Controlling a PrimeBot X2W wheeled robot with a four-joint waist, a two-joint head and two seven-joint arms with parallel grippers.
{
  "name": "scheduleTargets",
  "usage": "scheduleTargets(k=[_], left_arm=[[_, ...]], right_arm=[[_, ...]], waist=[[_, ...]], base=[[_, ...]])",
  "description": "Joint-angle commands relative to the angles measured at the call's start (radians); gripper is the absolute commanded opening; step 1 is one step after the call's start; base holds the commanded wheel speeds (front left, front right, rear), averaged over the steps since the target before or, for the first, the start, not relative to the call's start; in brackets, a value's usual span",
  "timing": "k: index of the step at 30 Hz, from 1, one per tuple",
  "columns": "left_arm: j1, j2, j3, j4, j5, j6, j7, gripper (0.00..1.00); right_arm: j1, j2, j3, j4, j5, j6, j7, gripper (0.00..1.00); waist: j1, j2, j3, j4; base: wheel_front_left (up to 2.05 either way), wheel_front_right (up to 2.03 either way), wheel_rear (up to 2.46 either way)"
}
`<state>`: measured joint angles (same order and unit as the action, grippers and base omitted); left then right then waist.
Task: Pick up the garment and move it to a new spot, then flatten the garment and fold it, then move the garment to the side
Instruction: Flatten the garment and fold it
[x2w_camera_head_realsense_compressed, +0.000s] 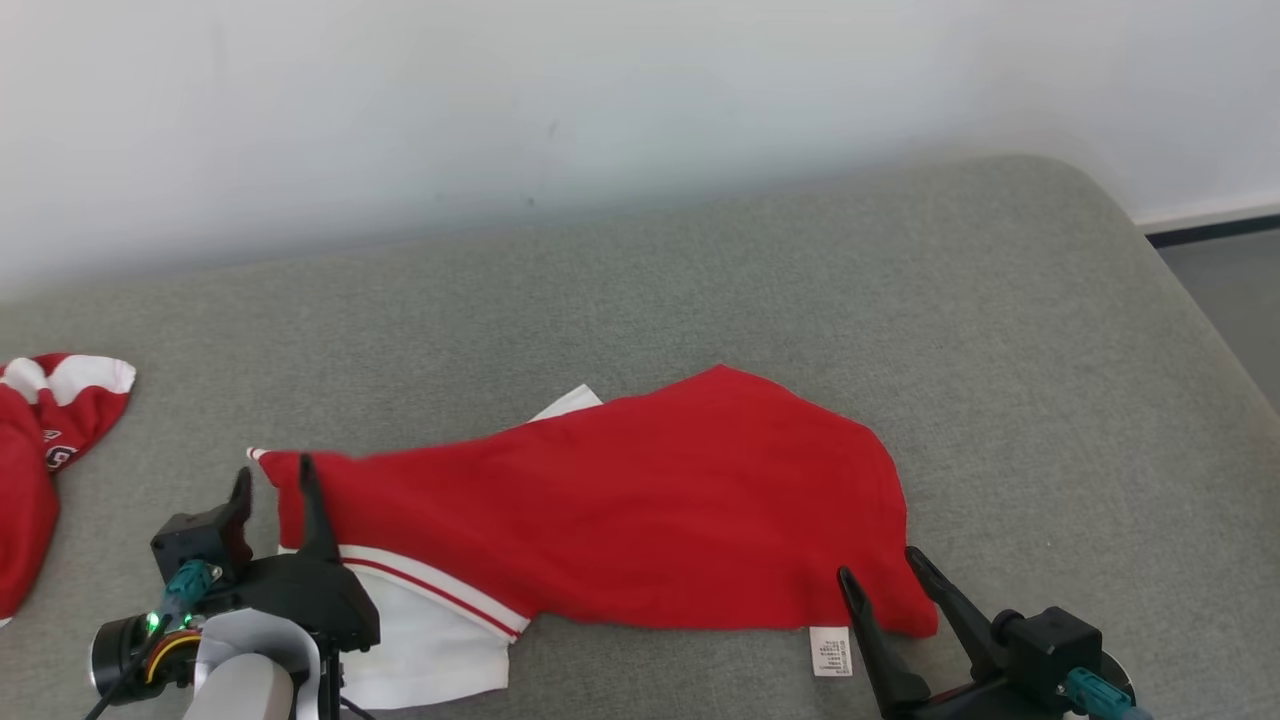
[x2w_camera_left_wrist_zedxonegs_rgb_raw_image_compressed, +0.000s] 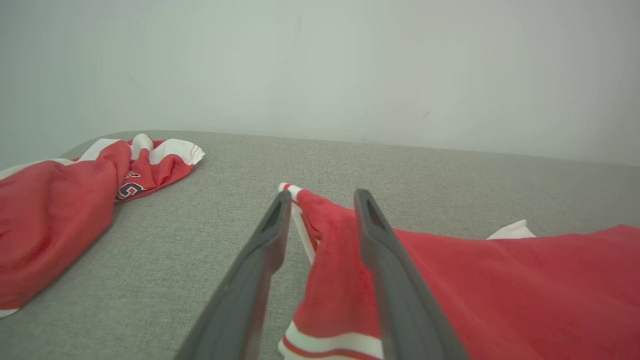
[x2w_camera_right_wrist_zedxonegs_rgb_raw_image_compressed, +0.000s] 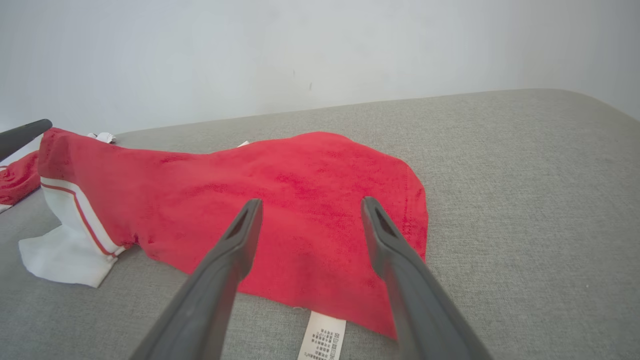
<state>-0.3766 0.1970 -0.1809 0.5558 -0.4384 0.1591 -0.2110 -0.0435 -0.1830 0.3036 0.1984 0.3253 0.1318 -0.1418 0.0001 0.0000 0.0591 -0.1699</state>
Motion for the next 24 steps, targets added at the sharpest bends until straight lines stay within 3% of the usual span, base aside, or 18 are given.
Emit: scheduleTargets(k=[1,6,11,18,24], left_arm=[[-0.017,0.0,0.002,0.032,0.002,-0.004,-0.012,1.0],[-0.043,0.0,-0.002,0.097,0.013,-0.029,-0.041,1.0],[0.005,-0.006,0.0,0.05,0.023,-0.073,-0.054,1.0],[0.188,-0.029,0.065,-0.231,0.057,-0.167,-0.054,1.0],[0.334,-0.048,0.081,-0.399,0.128,-0.214,-0.055,1.0]], right_arm=[[-0.003,-0.004,-0.005,-0.002,0.0,-0.002,-0.003,1.0],[0.011,-0.002,-0.027,-0.002,-0.003,-0.002,-0.006,1.0],[0.02,0.001,-0.049,-0.004,-0.011,-0.002,-0.002,1.0],[0.034,0.009,-0.081,-0.008,-0.014,-0.002,0.003,1.0],[0.059,0.015,-0.103,-0.011,-0.011,-0.002,0.01,1.0]], waist=[[-0.0001,0.0,0.021,-0.021],[-0.0001,0.0,0.019,-0.008],[-0.0001,0.0,-0.003,0.031],[-0.0001,0.0,-0.035,0.08],[-0.0001,0.0,-0.052,0.115]], base=[[0.0,0.0,0.0],[0.0,0.0,0.0],[0.0,0.0,0.0],[0.0,0.0,0.0],[0.0,0.0,0.0]])
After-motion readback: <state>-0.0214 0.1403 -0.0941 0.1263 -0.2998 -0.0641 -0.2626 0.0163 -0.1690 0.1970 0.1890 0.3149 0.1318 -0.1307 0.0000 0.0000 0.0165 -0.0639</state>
